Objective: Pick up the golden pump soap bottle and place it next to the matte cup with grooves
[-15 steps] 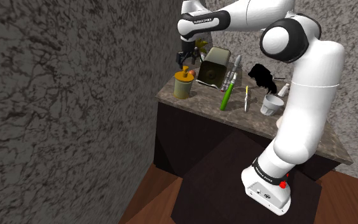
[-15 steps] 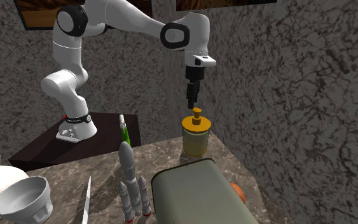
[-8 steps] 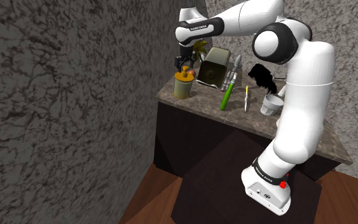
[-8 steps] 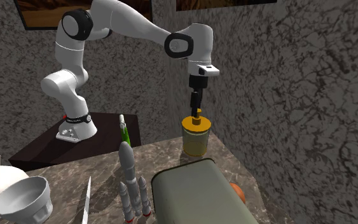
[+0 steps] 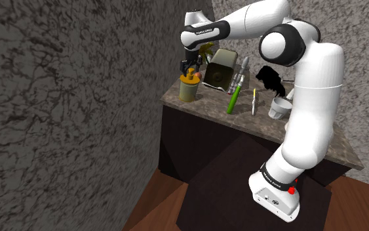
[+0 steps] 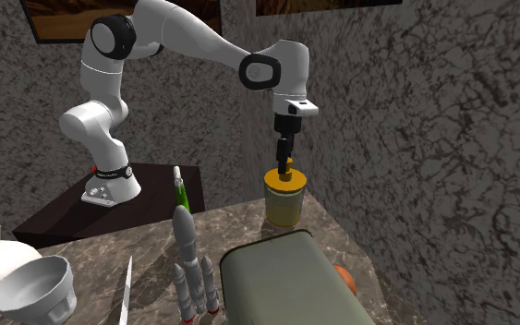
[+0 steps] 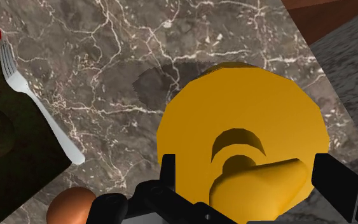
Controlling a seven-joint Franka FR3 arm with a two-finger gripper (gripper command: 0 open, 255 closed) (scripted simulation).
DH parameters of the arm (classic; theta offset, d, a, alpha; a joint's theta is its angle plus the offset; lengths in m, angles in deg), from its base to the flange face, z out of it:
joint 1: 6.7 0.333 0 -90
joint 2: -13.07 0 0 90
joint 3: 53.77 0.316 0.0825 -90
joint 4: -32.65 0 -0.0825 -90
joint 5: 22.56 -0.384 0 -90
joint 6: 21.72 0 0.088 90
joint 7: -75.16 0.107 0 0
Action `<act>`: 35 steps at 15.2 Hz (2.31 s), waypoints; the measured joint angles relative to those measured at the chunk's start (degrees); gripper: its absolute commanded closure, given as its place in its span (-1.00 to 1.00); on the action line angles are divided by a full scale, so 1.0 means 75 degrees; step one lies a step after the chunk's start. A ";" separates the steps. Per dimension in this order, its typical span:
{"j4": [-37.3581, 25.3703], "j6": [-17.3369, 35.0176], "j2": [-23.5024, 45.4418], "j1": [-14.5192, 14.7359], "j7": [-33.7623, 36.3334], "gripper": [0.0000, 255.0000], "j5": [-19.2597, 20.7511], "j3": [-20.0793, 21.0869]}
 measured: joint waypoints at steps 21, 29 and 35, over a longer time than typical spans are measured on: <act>-0.0673 -0.0819 -0.0150 0.0004 -0.0117 1.00 -0.0026 -0.0002; -0.1391 -0.1603 -0.0221 0.0021 -0.0204 1.00 -0.0043 0.0000; -0.2050 -0.2208 -0.0179 -0.0011 -0.0328 1.00 -0.0067 -0.0013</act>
